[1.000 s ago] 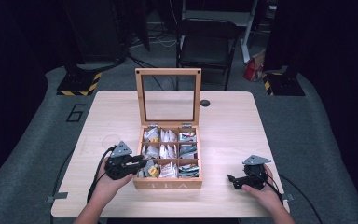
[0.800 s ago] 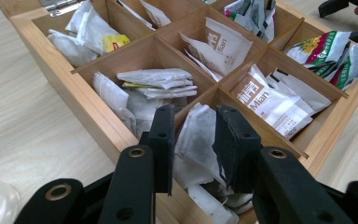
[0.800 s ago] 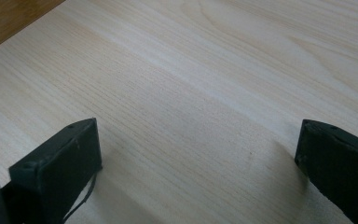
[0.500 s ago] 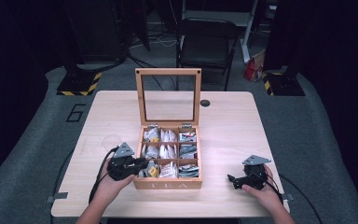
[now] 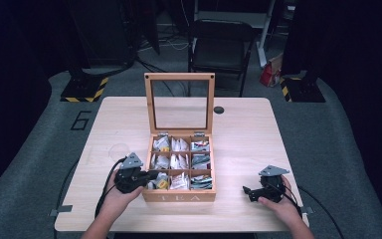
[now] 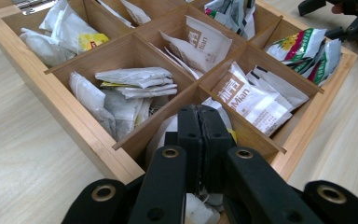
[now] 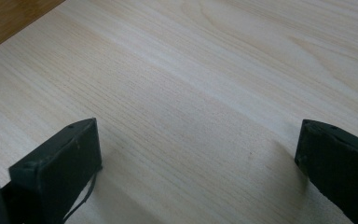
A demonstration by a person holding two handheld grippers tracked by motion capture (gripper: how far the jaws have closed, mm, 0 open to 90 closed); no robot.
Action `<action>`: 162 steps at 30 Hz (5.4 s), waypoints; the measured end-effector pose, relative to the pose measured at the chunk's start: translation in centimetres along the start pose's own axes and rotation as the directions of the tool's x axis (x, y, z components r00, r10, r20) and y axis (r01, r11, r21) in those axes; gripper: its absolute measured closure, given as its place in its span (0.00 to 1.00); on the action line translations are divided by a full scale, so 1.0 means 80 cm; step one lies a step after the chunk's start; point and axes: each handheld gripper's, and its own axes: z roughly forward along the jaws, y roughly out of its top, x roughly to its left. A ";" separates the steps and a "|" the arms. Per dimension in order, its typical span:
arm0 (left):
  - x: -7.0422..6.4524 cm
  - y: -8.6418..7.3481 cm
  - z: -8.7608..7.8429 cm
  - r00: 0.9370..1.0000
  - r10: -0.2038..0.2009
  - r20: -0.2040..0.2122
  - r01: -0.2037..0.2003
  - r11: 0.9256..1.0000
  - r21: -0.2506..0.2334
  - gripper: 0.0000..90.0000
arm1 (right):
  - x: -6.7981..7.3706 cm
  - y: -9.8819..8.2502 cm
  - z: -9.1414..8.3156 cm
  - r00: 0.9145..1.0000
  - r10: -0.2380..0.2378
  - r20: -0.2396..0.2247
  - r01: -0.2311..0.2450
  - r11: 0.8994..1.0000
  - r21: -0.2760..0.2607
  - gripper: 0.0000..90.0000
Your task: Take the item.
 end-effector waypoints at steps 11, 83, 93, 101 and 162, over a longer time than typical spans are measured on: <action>-0.007 0.002 -0.007 1.000 0.013 -0.001 -0.013 1.000 -0.023 1.00 | 0.000 0.000 0.000 1.000 0.000 0.005 0.000 1.000 -0.001 0.00; 0.031 0.041 -0.071 0.994 -0.016 -0.107 0.004 0.994 -0.109 1.00 | 0.000 0.000 0.000 1.000 0.001 0.005 -0.001 1.000 -0.001 0.00; 0.040 0.038 -0.075 0.991 -0.033 -0.126 0.019 0.994 -0.111 1.00 | 0.000 0.000 0.000 1.000 0.001 0.005 -0.001 1.000 -0.001 0.00; 0.053 0.040 -0.086 0.986 -0.047 -0.160 0.027 0.992 -0.124 1.00 | 0.000 0.000 0.000 1.000 -0.001 0.004 0.001 1.000 -0.001 0.00; 0.133 0.010 -0.099 0.929 -0.219 -0.299 0.181 0.972 -0.149 1.00 | 0.000 0.000 0.000 1.000 -0.003 0.003 0.003 1.000 0.000 0.00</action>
